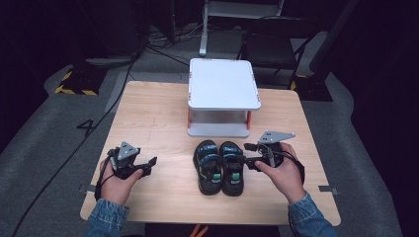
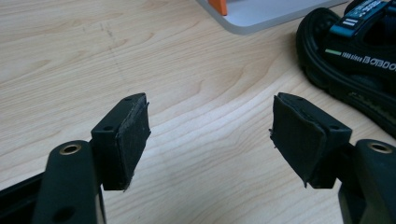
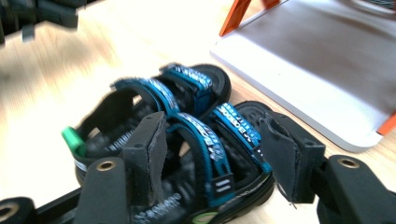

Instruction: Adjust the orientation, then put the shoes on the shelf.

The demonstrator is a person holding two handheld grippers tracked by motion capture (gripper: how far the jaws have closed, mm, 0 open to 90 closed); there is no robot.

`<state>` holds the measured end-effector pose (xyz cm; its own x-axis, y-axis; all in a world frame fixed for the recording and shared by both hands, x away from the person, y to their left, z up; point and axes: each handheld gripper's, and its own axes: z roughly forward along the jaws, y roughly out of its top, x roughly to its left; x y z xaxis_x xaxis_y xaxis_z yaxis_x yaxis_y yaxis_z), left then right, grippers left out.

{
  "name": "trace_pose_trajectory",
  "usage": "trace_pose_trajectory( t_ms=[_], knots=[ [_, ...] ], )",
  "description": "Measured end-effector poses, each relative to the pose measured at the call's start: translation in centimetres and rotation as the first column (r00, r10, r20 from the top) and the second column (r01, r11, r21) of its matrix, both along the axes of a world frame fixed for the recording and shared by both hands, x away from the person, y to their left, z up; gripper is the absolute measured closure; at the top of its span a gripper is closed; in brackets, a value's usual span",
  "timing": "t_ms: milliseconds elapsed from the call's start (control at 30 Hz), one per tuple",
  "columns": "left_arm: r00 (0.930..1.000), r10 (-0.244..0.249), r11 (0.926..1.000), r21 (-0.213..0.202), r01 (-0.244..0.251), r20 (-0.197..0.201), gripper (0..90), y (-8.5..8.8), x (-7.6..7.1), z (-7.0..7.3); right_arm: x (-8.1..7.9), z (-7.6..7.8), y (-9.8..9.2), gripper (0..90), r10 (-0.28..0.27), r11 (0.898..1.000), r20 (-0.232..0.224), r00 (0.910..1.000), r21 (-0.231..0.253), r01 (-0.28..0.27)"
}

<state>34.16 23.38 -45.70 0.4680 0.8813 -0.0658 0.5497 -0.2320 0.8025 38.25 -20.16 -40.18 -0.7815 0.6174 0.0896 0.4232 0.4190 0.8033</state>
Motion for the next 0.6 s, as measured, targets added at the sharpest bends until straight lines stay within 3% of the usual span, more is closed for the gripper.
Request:
trace_pose_trajectory(
  t_ms=[100, 300, 367, 433, 600],
  knots=[
    [1.0, 0.006, 0.9999, 0.014, -0.006, 0.002, 27.7, 0.6, -0.9, 0.0, -1.0, 0.3, 0.6, 42.9, -0.053, 0.998, -0.021, 0.9984, 0.024, 0.053],
    [0.9996, 0.026, 0.9996, 0.012, -0.026, -0.006, 27.7, 1.0, -1.2, -1.1, -2.3, 0.2, 2.2, 44.2, -0.101, 0.995, -0.054, 0.9935, -0.009, 0.1],
    [0.9995, 0.029, 0.9996, 0.007, -0.028, -0.015, 27.0, 0.9, -0.9, -1.5, -2.9, 0.2, 3.3, 44.0, -0.113, 0.993, -0.098, 0.9888, -0.034, 0.11],
    [0.9993, 0.027, 0.9993, 0.028, -0.027, -0.024, 26.7, 0.4, -0.3, -1.6, -3.2, 0.0, 4.0, 43.6, -0.122, 0.991, -0.132, 0.9837, -0.066, 0.115],
    [0.9993, 0.018, 0.9986, 0.05, -0.017, -0.034, 26.9, -0.1, -0.1, -1.6, -3.4, -0.6, 5.3, 43.9, -0.167, 0.983, -0.219, 0.9613, -0.105, 0.147]
  ],
)
